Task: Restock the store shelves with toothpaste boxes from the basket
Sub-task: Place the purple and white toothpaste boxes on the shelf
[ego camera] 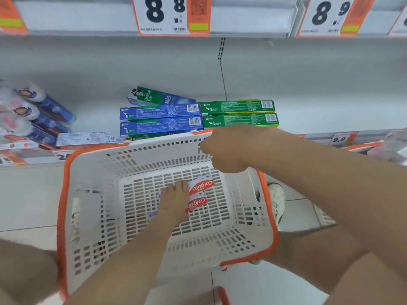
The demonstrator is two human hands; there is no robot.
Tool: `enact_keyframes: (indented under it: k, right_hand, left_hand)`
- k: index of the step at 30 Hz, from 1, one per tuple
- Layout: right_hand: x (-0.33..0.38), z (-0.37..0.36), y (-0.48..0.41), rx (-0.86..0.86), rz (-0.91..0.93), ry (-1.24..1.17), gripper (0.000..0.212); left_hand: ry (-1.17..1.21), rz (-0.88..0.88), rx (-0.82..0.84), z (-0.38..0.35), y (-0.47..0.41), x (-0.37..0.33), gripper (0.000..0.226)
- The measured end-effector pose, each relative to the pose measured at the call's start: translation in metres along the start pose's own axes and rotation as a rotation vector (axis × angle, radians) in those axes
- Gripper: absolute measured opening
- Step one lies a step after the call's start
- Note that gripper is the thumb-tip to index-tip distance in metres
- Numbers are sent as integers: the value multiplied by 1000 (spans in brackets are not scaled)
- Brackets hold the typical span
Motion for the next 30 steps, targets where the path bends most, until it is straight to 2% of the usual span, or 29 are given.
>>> enact_keyframes:
  k: [4, 7, 9, 11, 13, 15, 16, 17, 19, 22, 25, 27, 30]
  right_hand:
    - [6, 15, -5, -62, 24, -8, 30]
    - [3, 27, -2, -81, -7, -30, 33]
    - [0, 37, 4, -81, -56, -25, 26]
    - [-5, 45, 13, -42, -121, 11, 16]
    - [-11, 48, 27, 107, -214, -43, 25]
    - [-12, 45, 42, 301, -306, -262, 44]
    - [-10, 44, 50, 346, -337, -393, 56]
    - [-10, 43, 55, 328, -354, -522, 60]
    - [-7, 47, 66, 166, -358, -754, 52]
    - [-3, 54, 81, -110, -273, -1087, 22]
    - [-4, 63, 94, -283, -218, -1203, 15]
    - [-7, 73, 103, -325, -188, -1305, 16]
    - [-14, 88, 119, -387, -149, -1445, 28]
  left_hand:
    - [246, 96, 98, 18, 19, 8, 91]
    - [696, 165, 194, 54, 32, 16, 48]
    - [952, 145, 212, 87, 41, 19, 34]
    - [1118, 150, 173, 118, 49, 21, 40]
    - [1286, 173, 105, 147, 57, 19, 52]
    - [1495, 220, 17, 173, 66, 12, 66]
    - [1587, 241, -41, 188, 73, 8, 67]
    - [1659, 264, -108, 200, 79, 5, 61]
    - [1748, 308, -232, 221, 88, 0, 47]
    - [1766, 329, -377, 250, 99, 5, 77]
    - [1701, 253, -461, 282, 113, 19, 84]
    - [1660, 213, -442, 301, 122, 31, 75]
    - [1696, 171, -370, 326, 135, 45, 44]
Point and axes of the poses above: each hand's wrist, its own y-axis away from the middle knuckle, its own z-axis out of the back of the hand, x = y × z, the point moved 3 cm from there along -y, towards the middle knuckle, and after that the axes turned 9 degrees about -x, right-handed, at the moved point
